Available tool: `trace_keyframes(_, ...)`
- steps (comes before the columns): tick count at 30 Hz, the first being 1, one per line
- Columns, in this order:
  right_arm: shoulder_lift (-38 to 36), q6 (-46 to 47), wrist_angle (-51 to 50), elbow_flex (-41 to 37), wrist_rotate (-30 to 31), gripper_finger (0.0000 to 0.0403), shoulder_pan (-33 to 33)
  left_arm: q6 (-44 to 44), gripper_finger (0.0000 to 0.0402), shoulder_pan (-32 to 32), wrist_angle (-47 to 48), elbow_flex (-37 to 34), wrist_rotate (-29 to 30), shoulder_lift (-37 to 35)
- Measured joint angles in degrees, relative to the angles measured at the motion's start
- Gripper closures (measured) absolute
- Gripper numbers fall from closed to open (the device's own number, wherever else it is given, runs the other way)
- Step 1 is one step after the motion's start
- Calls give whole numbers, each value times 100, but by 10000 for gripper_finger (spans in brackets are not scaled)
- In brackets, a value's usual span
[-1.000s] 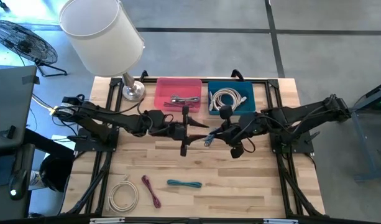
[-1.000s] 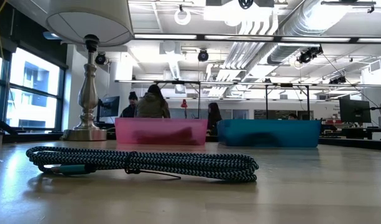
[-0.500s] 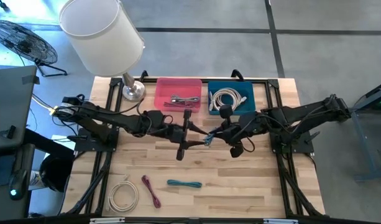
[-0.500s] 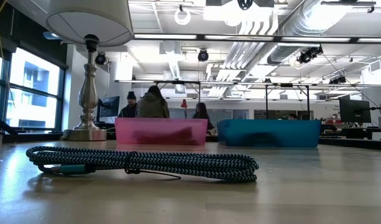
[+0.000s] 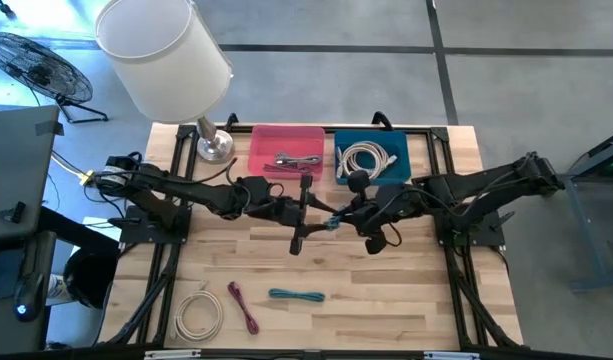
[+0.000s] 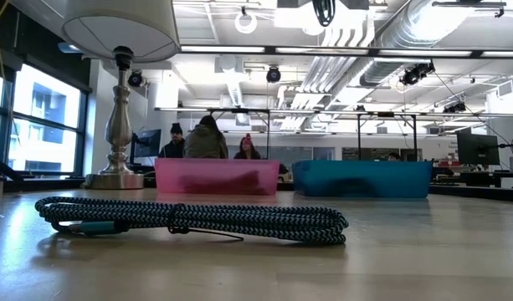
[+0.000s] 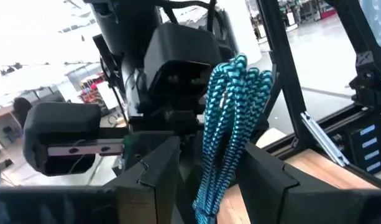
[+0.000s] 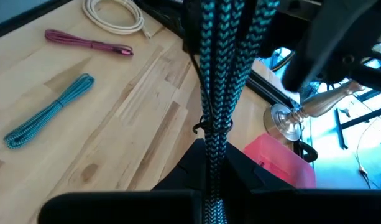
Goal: Pick & Place USB Port
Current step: Put the top black and blue charger cable into the red bin
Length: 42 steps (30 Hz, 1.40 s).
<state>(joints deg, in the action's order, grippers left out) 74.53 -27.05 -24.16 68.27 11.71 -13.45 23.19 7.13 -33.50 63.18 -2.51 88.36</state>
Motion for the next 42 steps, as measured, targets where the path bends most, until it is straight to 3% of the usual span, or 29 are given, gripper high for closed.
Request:
trace_keyframes(3,25,-19,7,0,68,390,-2,-82,279,0,-19,0,43,0)
trace_keyframes(7,14,-35,-15,0,211,390,-2,210,373,0,17,0,68,-2)
trace_keyframes(10,10,-18,-2,0,235,380,-2,317,376,7,23,0,169,-3)
trace_keyframes(15,12,94,1,-4,379,324,-3,464,376,0,211,0,491,-13)
trace_keyframes(18,12,156,3,-4,941,292,-13,786,376,3,801,21,1110,-215)
trace_keyframes(21,2,160,-78,-2,1452,264,-11,988,377,-2,1993,202,2045,-535)
trace_keyframes(28,-107,159,-241,-2,1688,225,-47,1464,377,-257,4822,1037,4229,-869)
trace_keyframes(31,-141,158,-261,-2,1728,223,-48,1026,377,-807,5877,1229,3991,-841)
trace_keyframes(36,-156,167,-241,0,1749,222,-48,753,377,-1716,6145,1088,3064,-592)
trace_keyframes(42,-159,290,-302,-1,1731,222,-48,371,374,-2351,6385,1027,2041,-147)
